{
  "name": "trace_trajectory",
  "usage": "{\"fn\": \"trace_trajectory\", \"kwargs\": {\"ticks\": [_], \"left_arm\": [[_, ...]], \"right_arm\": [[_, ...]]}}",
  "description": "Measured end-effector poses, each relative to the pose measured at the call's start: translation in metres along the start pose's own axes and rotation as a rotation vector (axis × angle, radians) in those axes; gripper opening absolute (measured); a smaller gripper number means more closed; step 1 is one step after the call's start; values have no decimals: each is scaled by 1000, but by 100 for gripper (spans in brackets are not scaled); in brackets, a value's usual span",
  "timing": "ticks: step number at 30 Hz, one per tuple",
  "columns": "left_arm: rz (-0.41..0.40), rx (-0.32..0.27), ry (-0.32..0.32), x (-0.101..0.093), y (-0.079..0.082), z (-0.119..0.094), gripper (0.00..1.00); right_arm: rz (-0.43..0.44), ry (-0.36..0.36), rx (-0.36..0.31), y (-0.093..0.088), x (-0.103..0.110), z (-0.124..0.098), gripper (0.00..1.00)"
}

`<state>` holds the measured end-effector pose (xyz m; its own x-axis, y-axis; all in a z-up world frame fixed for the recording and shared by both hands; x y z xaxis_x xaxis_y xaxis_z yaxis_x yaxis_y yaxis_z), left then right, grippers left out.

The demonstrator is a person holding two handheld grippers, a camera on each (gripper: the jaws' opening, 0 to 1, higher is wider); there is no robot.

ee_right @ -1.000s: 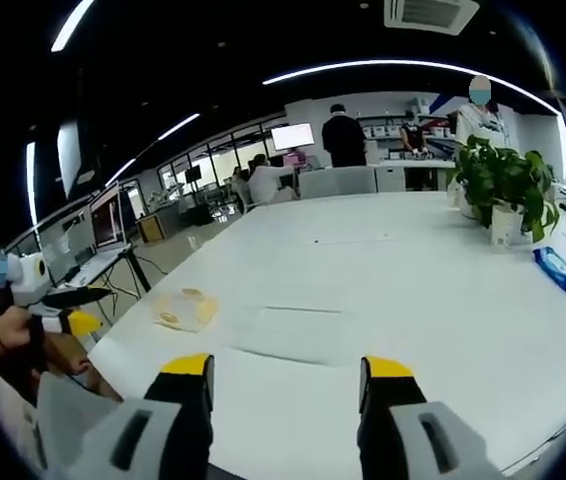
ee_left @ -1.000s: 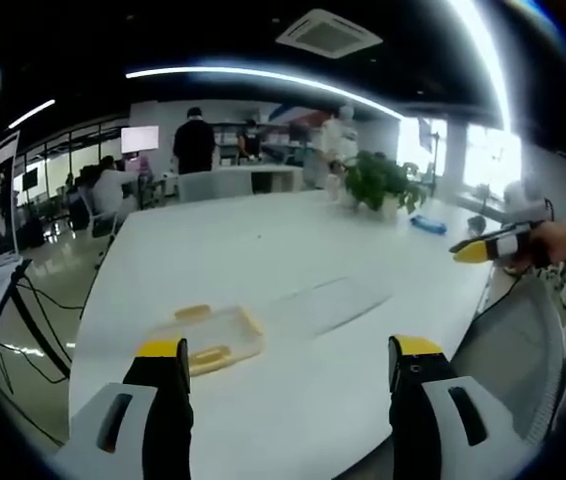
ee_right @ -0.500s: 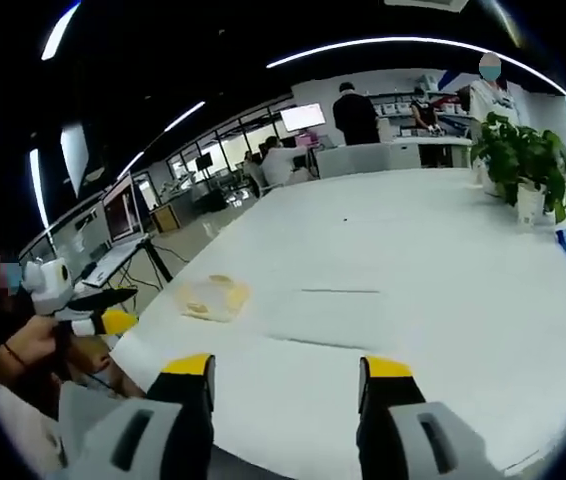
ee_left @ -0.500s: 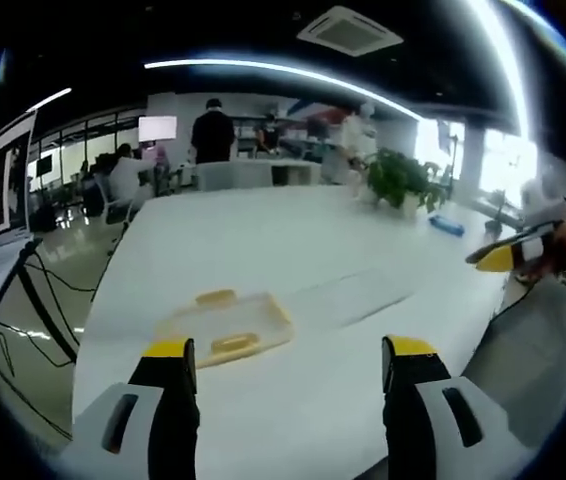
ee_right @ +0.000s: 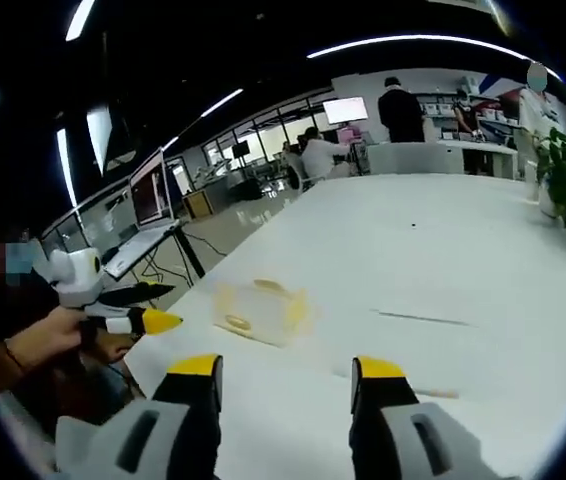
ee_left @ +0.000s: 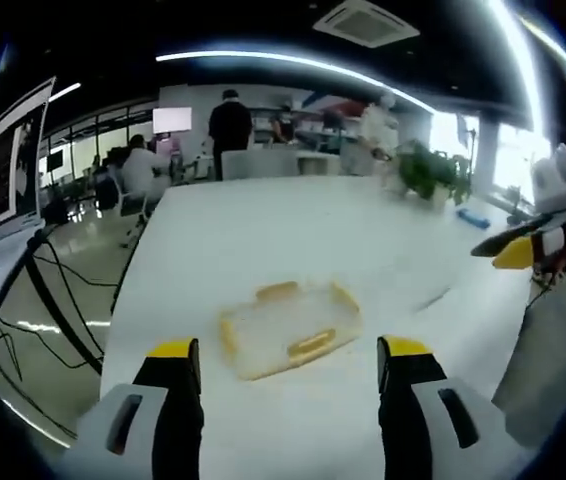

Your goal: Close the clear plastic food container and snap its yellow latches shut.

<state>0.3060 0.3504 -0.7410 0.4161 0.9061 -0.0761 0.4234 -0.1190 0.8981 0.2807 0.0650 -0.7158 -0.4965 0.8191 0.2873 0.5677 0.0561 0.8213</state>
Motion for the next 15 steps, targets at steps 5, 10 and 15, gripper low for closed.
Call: {"fn": "trace_trajectory", "kwargs": {"ticks": [5, 10, 15], "left_arm": [[-9, 8, 12, 17, -2, 22, 66], [-24, 22, 18, 26, -5, 39, 62], [-62, 39, 37, 34, -9, 56, 53]], "right_arm": [[-30, 23, 12, 9, 10, 36, 44], [-23, 2, 45, 10, 12, 72, 36], [4, -57, 76, 9, 3, 99, 24]]}}
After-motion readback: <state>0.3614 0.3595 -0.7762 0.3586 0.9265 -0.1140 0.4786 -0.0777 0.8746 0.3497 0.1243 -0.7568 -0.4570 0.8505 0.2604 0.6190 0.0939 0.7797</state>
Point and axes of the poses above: the point that each gripper's makers call its tool centre point, and the gripper's own axes: z roughly forward along the fingers, x roughly to its left, y roughly out of its top, the point moved 9 cm from there along -z, roughly backward along the fingers, and after that the axes turned 1 degree about -y, right-handed, at the moved point
